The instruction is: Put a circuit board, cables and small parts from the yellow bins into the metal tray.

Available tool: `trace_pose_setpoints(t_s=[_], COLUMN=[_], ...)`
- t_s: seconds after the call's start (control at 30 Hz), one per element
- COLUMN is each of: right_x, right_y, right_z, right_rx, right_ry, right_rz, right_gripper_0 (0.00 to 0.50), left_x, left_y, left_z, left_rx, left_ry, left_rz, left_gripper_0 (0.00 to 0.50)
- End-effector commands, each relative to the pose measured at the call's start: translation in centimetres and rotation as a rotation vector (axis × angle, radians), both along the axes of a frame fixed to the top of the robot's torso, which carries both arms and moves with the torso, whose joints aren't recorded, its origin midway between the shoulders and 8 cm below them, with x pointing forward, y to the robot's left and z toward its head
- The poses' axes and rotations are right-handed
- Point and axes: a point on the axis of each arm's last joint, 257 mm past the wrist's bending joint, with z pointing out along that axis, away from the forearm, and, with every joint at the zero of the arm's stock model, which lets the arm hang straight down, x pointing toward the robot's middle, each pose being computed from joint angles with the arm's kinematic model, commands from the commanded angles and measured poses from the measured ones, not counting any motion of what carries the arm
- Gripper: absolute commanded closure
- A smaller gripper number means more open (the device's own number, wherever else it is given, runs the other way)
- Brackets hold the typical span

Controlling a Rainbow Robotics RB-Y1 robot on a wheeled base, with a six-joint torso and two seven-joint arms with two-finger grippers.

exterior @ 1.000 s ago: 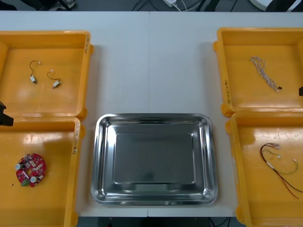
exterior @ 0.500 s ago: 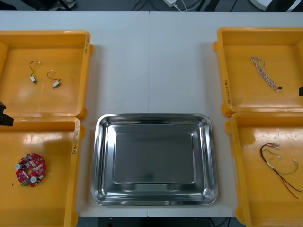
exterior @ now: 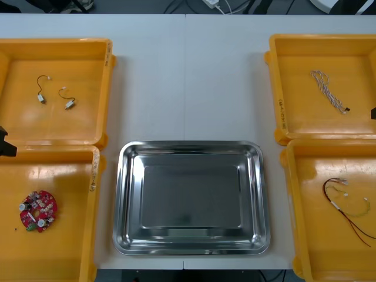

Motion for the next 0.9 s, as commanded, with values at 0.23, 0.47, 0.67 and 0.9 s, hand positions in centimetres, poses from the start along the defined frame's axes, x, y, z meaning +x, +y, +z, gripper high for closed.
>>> trace_pose_setpoints(t_s=[0.23,0.47,0.67,0.9], right_x=[0.7,0.7,0.3,-0.5], right_y=[-0.4,-0.4,-0.5,-0.8], right_z=[2.7,2.7,1.9,0.5], right_rx=[-0.011,-0.014,-0.016,-0.024], right_ry=[-0.070,-0.072,-0.055,-0.019], right_rz=[-0.030,-0.028,-0.022,-0.003], right_gripper_0=[0.000,0.000,0.000,0.000], left_x=[-0.4,-0.8,-0.7,-0.8], left_y=[0.7,0.3,0.1,0.0], left_z=[0.1,-1.2,-1.1,-1.0], left_rx=[0.022,-0.001,-0.009,-0.004], left_ry=[-0.006,0.026,0.025,0.027], left_rz=[-0.033,-0.029,-0.032,-0.059], left_gripper_0=[0.000,0.000,0.000,0.000])
